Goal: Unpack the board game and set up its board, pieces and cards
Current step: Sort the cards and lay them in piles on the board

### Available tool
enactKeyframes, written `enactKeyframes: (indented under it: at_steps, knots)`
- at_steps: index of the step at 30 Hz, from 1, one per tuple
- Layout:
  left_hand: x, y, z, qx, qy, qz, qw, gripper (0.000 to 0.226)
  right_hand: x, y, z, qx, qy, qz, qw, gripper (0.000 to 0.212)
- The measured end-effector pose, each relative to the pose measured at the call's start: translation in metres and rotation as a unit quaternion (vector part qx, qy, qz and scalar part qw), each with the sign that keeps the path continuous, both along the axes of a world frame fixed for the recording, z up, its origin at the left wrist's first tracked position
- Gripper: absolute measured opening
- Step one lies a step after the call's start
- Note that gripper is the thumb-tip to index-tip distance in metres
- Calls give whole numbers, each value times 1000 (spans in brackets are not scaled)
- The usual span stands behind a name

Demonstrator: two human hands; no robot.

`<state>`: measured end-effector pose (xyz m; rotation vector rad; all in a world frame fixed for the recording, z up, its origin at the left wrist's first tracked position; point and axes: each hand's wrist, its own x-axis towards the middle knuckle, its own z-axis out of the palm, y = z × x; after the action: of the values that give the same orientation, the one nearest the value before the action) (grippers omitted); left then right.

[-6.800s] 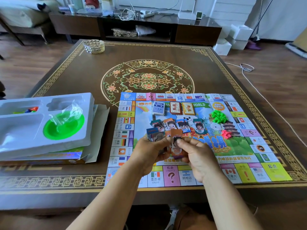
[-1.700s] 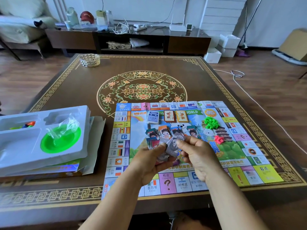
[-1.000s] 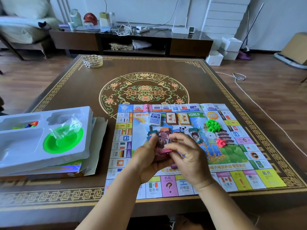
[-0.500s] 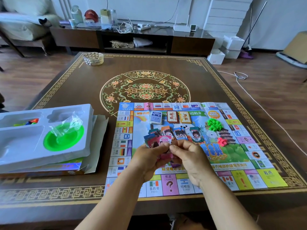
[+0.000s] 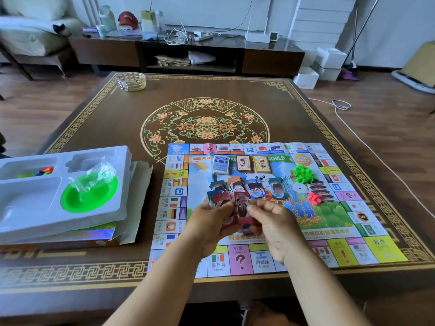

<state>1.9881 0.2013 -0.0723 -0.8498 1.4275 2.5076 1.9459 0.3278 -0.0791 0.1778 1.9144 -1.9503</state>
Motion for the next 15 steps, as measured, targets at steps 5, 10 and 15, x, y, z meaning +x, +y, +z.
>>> enactKeyframes:
  at_steps: [5, 10, 15]
  knots:
    - [-1, -4, -4, -3, -17, 26, 1000, 26, -5, 7, 0, -2, -16, -66, 998, 11]
    - [0, -10, -8, 3, -38, 14, 999, 18, -5, 10, -1, 8, -25, -60, 998, 12]
    - [2, -1, -11, -28, -51, 16, 998, 6, 6, -2, -6, 40, -31, -3, 999, 16]
